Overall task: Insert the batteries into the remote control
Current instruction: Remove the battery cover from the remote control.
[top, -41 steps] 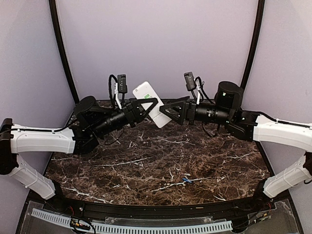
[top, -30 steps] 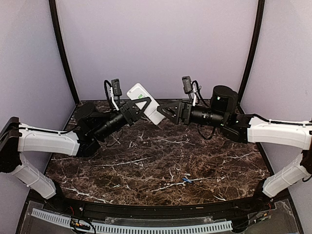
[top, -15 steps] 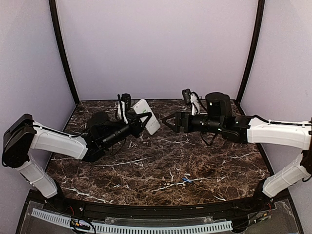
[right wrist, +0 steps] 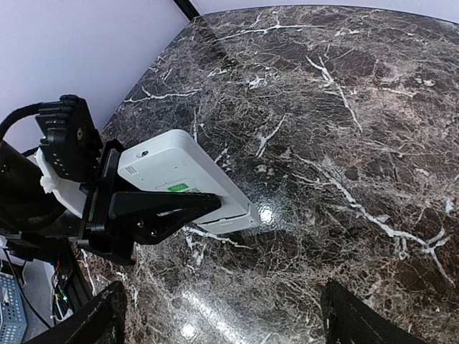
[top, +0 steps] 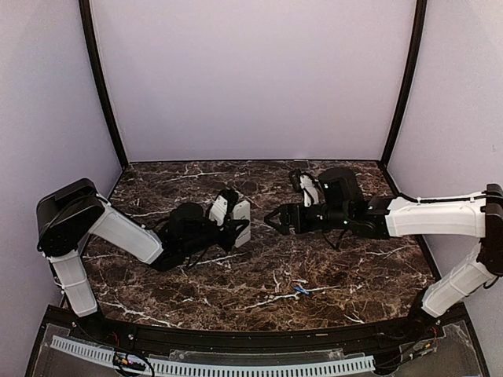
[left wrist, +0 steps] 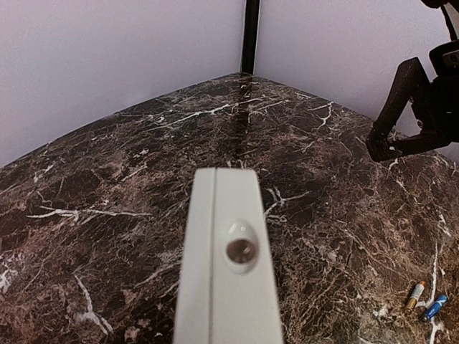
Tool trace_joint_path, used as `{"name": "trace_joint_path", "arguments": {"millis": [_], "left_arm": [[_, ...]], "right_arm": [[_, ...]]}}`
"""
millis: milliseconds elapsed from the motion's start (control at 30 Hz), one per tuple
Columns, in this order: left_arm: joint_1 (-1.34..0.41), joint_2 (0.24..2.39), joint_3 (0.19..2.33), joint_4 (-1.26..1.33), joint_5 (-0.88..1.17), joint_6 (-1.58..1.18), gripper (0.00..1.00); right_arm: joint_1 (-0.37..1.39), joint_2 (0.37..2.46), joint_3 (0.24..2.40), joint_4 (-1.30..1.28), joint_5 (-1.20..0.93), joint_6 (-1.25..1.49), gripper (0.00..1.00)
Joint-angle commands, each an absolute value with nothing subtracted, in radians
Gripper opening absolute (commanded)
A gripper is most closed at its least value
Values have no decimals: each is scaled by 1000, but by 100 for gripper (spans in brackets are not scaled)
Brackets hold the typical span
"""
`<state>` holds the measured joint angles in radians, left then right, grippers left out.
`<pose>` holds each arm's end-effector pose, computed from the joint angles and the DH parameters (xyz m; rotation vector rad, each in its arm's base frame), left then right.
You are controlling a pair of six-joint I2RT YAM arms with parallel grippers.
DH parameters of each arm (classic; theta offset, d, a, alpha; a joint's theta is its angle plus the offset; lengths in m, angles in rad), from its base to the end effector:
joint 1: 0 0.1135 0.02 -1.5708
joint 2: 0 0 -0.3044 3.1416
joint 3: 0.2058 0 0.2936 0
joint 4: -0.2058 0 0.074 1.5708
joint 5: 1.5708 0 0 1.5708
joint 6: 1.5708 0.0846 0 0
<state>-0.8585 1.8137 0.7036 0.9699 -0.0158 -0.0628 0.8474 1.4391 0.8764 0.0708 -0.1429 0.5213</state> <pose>0.2832 -0.3259 0.1560 0.6697 1.6245 -0.6662 0.2519 0.3034 0.2382 -0.4518 2.1634 0.9581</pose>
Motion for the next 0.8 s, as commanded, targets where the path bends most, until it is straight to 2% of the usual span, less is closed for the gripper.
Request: {"name": "trace_joint_path", "arguments": {"millis": [0,267,467,633,767], "left_arm": [[-880,1809,737,951,-47,102,0],[-898,1859,725,931,-124,183,0],[-897,1817,746,922,-89,0,0],[-897,1718,783,898,-46,-221,0],[-897,1645,790,879,-64,-298,0]], "right_arm": [[841,1458,858,80,-130,490,90],[841,1504,873,49,-142,468,89],[841,1502,862,76,-164,439,89],[859,1479,813,228,-164,341,88],[884,1494,762,368,-120,233,89]]}}
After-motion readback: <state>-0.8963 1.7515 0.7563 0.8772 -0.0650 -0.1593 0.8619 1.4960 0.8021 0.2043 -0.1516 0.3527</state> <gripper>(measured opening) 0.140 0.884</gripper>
